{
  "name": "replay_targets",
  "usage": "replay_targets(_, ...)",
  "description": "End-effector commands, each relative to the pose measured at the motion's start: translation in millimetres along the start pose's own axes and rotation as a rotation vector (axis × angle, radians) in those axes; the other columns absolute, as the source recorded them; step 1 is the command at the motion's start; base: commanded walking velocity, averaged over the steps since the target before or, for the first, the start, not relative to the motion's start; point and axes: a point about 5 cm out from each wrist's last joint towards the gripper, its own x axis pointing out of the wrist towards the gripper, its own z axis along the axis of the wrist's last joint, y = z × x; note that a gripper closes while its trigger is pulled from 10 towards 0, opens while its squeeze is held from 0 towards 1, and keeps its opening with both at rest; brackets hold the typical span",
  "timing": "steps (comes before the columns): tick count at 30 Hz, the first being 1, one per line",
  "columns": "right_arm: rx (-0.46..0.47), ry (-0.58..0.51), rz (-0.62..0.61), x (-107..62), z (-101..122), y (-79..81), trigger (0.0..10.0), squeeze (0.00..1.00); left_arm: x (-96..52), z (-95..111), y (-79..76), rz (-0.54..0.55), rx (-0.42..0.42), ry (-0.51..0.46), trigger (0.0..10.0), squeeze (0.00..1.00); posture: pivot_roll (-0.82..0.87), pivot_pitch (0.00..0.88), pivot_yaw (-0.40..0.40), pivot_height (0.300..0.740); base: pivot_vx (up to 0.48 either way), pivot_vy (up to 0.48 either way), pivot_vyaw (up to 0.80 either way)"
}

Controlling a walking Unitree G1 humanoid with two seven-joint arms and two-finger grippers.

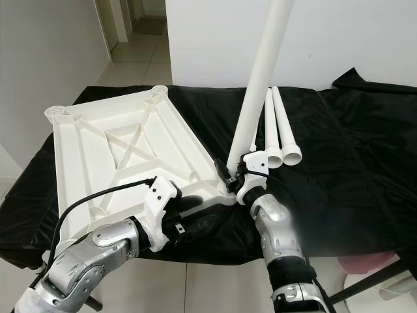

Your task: Building children table

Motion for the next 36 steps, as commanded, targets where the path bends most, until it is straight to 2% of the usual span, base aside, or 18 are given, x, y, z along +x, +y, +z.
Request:
replay_targets(1, 0.035, 0.171, -0.122, -18.5, -39, -3.5, 10.0, 0.0, -0.2, 2, -3.9, -0.054, 0.01, -0.007, 10.0, 0.0, 0.0, 0.045, 0.045, 0.74, 0.0, 0.0, 0.0)
replay_targets(3, 0.035, 0.171, -0.122, -18.5, -39, -3.5, 10.0, 0.0, -0.2, 2, -3.9, -0.054, 0.01, -0.007, 10.0, 0.0, 0.0, 0.045, 0.045, 0.74, 0.0, 0.0, 0.0)
replay_targets(5, 0.034, 0.146, -0.209, -16.4, -35, 3.9, 10.0, 0.0, 0.1, 3, -3.1, -0.052, 0.01, -0.007, 10.0, 0.0, -0.01, 0.046, 0.047, 0.74, 0.0, 0.0, 0.0)
replay_targets(8, 0.034, 0.146, -0.209, -16.4, -35, 3.9, 10.0, 0.0, 0.1, 3, -3.1, -0.052, 0.01, -0.007, 10.0, 0.0, -0.01, 0.046, 0.047, 0.74, 0.0, 0.0, 0.0)
replay_targets(10, -0.008, 0.121, -0.295, -16.4, -33, 14.6, 10.0, 0.0, 0.3, 2, -3.7, -0.054, 0.009, -0.006, 10.0, 0.0, -0.01, 0.047, 0.046, 0.74, 0.0, 0.0, 0.0)
replay_targets(12, -0.008, 0.121, -0.295, -16.4, -33, 14.6, 10.0, 0.0, 0.3, 2, -3.7, -0.054, 0.009, -0.006, 10.0, 0.0, -0.01, 0.047, 0.046, 0.74, 0.0, 0.0, 0.0)
replay_targets(13, -0.004, 0.104, -0.346, -18.1, -33, 27.8, 10.0, 0.0, 0.8, 2, -3.8, -0.051, 0.008, -0.008, 10.0, 0.0, 0.0, 0.048, 0.041, 0.74, 0.0, 0.0, 0.0)
replay_targets(14, 0.011, 0.093, -0.365, -19.5, -34, 31.6, 10.0, 0.0, 0.8, 3, -3.5, -0.049, 0.007, -0.009, 10.0, 0.0, 0.0, 0.048, 0.041, 0.74, 0.0, 0.0, 0.0)
replay_targets(15, 0.036, 0.092, -0.37, -20.5, -35, 34.7, 10.0, 0.0, 0.8, 3, -3.2, -0.047, 0.008, -0.01, 10.0, 0.0, 0.0, 0.048, 0.041, 0.74, 0.0, 0.0, 0.0)
replay_targets(20, 0.043, 0.091, -0.343, -22.3, -37, 41.2, 10.0, 0.0, 0.6, 3, -3.4, -0.044, 0.009, -0.009, 10.0, 0.0, 0.0, 0.047, 0.039, 0.74, 0.0, 0.0, 0.0)
replay_targets(29, 0.023, 0.093, -0.35, -23.8, -36, 38.1, 10.0, 0.0, 1.5, 3, -3.2, -0.044, 0.01, -0.012, 10.0, 0.0, 0.0, 0.042, 0.036, 0.74, 0.0, 0.0, 0.0)
replay_targets(36, -0.035, 0.072, -0.364, -22.3, -30, 33.5, 10.0, 0.0, 3.3, 3, -2.6, -0.04, 0.01, -0.017, 10.0, 0.0, 0.0, 0.045, 0.031, 0.74, 0.0, 0.0, 0.0)
